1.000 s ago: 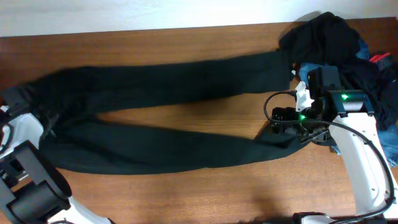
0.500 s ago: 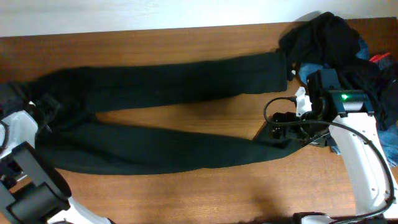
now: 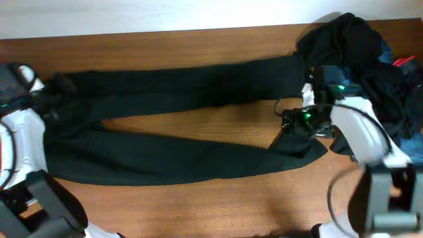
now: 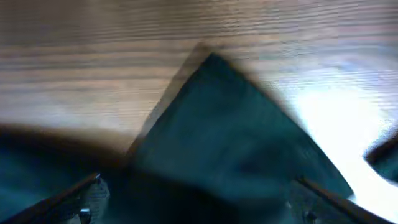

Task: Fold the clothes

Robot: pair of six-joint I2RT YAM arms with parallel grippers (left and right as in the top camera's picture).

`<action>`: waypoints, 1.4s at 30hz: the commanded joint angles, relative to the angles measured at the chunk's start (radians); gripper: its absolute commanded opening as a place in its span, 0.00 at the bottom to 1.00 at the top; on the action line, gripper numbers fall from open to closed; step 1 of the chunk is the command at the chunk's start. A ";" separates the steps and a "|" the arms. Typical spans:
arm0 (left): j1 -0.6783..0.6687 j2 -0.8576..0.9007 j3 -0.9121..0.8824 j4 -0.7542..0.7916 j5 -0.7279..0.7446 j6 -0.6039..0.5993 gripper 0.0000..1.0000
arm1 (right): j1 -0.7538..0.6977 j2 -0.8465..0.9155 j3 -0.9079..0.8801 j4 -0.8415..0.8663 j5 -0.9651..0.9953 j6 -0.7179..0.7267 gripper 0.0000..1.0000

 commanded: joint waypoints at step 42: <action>-0.200 -0.019 0.016 0.011 0.007 0.154 0.99 | 0.005 0.114 -0.111 0.269 0.053 -0.204 0.27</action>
